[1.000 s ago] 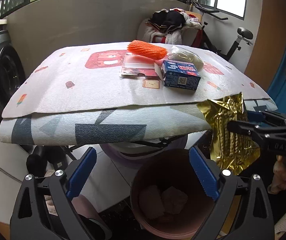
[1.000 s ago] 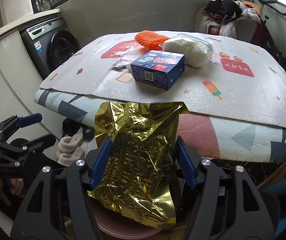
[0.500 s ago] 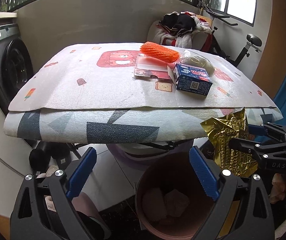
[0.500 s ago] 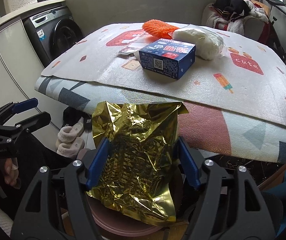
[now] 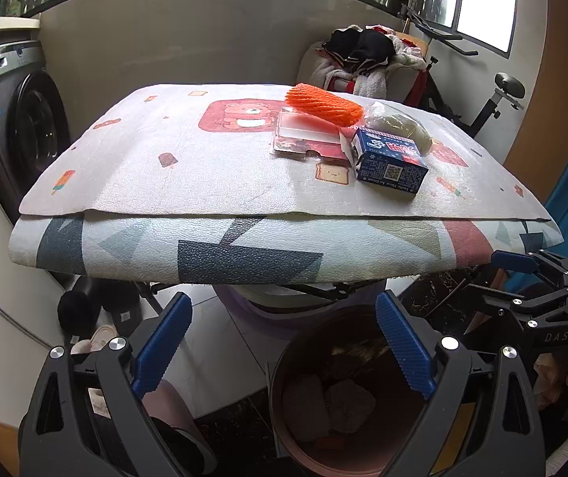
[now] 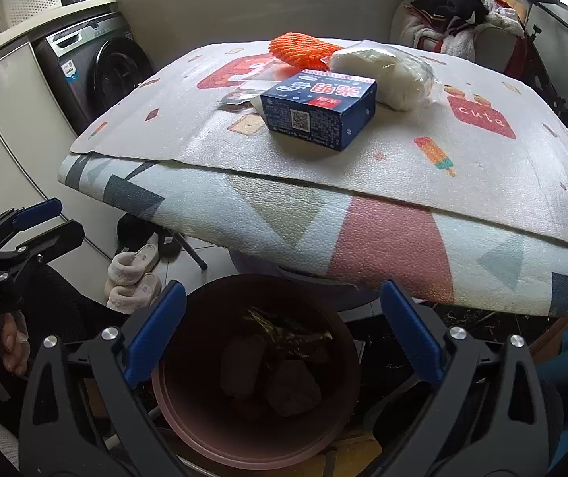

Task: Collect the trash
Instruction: 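Move both open tools back up over the table items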

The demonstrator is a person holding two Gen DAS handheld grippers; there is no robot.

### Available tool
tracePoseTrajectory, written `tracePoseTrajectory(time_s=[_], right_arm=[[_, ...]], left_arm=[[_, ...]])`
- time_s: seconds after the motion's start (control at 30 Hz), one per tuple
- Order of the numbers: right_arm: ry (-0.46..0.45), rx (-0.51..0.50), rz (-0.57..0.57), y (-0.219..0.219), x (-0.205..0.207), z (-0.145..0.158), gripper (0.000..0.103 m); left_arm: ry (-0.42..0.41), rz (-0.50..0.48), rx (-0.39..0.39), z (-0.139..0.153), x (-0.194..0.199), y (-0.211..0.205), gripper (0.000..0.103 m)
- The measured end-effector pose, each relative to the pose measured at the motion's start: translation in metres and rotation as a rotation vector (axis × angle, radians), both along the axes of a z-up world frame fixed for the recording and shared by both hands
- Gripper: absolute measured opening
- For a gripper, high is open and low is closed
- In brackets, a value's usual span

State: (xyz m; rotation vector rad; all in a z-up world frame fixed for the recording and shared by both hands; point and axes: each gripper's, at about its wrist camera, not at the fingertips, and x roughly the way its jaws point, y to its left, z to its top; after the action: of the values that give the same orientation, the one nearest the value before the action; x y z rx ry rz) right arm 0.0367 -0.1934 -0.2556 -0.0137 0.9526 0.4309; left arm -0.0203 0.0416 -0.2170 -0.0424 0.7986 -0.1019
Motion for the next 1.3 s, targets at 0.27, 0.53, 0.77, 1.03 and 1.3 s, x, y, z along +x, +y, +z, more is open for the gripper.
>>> tracePoseTrajectory(time_s=[0.27, 0.53, 0.77, 1.03, 1.3], right_arm=[[0.017, 0.029, -0.052, -0.011, 0.004, -0.002, 0.097], [0.014, 0.029, -0.05, -0.011, 0.004, -0.001, 0.097], [0.027, 0.049, -0.067, -0.014, 0.014, 0.005, 0.097], [0.024, 0.094, -0.112, -0.008, 0.063, 0.022, 0.097], [0.043, 0.117, -0.212, 0.016, 0.134, 0.036, 0.097]], left_arm=[[-0.001, 0.008, 0.001, -0.001, 0.001, 0.001, 0.092], [-0.007, 0.015, 0.0, 0.001, 0.0, 0.002, 0.092], [-0.024, 0.024, 0.003, 0.003, -0.002, 0.003, 0.092], [-0.074, 0.074, -0.008, 0.017, -0.002, 0.011, 0.092], [-0.14, 0.155, -0.063, 0.046, 0.01, 0.047, 0.095]])
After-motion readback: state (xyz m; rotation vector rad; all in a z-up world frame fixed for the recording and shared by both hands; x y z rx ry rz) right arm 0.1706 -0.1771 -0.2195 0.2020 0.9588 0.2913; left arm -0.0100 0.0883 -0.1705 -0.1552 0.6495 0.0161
